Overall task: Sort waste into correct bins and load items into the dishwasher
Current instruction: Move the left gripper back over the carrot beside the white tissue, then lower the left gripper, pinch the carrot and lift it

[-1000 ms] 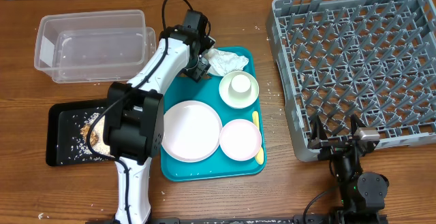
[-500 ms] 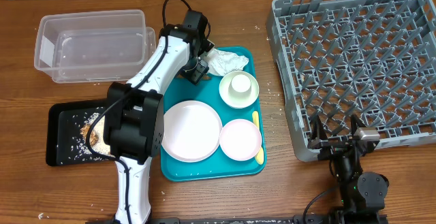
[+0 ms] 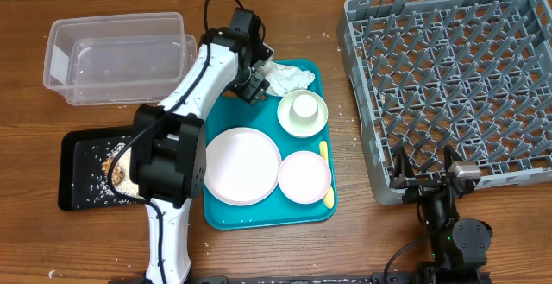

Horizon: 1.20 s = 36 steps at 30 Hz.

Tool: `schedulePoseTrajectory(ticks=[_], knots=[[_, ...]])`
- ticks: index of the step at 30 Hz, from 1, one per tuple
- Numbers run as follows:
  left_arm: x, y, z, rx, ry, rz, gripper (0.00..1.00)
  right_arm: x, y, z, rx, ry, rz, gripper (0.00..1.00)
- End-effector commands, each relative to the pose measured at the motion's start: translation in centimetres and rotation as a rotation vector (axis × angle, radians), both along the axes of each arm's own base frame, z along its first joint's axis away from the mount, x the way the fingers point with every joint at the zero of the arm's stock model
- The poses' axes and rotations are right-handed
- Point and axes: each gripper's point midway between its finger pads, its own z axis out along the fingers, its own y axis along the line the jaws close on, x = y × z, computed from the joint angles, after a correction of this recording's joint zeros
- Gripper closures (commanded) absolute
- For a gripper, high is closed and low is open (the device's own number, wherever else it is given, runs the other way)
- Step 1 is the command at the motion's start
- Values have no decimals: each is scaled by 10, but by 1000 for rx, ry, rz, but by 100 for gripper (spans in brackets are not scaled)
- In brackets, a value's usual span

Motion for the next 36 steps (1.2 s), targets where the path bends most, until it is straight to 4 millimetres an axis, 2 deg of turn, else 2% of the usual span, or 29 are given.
schedulePoseTrajectory(ticks=[1,21,29,36], knots=[[4,-5,-2,-60,13,-27,12,0,-2,-2,0,-4,-13,0],[-15,-1,-32,-59,71,-58,14,0,-2,-2,0,-4,-13,0],[-19,0,-35,-54,90,-57,19,0,-2,-2,0,-4,-13,0],[-27,1,-37,-47,122,-58,30,0,-2,-2,0,-4,-13,0]])
